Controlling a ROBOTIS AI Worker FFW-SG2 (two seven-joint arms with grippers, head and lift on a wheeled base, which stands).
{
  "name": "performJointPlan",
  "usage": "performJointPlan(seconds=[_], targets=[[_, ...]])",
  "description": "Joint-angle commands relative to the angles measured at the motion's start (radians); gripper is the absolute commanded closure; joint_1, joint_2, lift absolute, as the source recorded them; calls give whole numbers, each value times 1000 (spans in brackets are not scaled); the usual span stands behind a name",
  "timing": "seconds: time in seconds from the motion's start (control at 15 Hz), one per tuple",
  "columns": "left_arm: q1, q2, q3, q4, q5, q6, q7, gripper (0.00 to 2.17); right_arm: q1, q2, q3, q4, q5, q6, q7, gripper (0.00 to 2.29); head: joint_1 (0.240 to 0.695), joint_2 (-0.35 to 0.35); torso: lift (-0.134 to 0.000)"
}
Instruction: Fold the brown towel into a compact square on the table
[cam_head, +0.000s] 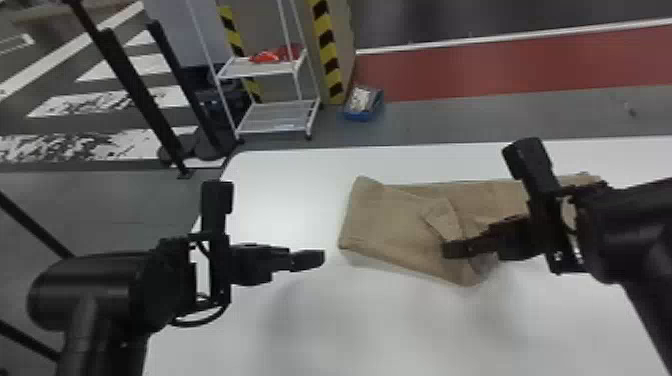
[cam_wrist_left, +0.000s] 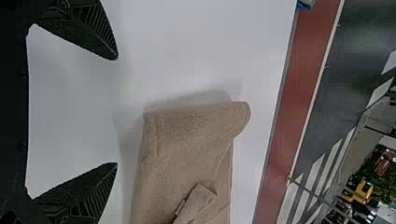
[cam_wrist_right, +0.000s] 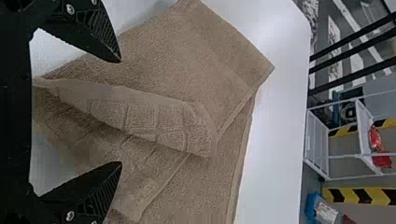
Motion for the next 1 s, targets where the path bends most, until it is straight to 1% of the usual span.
performJointPlan(seconds=[0.0, 0.2, 0.33, 0.47, 0.53, 0.67, 0.73, 0.87, 0.93], targets=[[1, 1, -5, 5, 1, -2, 0, 76, -28, 1, -1, -10, 50, 159, -16, 107, 695, 272, -128], [1, 3, -10, 19, 1, -20, 0, 76, -33, 1, -1, -51, 92, 245, -55, 107, 695, 237, -128], [4, 7, -7, 27, 2, -23, -5, 76, -45, 1, -2, -88, 130, 330, -73, 107, 695, 224, -128], [4, 10, -4, 33, 2, -32, -6, 76, -55, 1, -9, -136, 152, 330, -99, 107, 695, 211, -128], [7, 10, -4, 33, 2, -35, -6, 76, -61, 1, -9, -154, 182, 330, -115, 107, 695, 200, -128], [9, 10, -4, 36, 2, -41, -6, 76, -65, 1, -12, -165, 193, 330, -135, 107, 695, 187, -128], [9, 12, -4, 37, 2, -44, -8, 76, -64, 1, -24, -163, 167, 330, -133, 107, 695, 180, -128], [10, 10, -4, 37, 2, -44, -12, 76, -53, 1, -35, -143, 87, 318, -113, 107, 695, 175, -128], [10, 9, -4, 36, 2, -44, -12, 76, -53, 1, -35, -123, 57, 294, -110, 107, 695, 185, -128]])
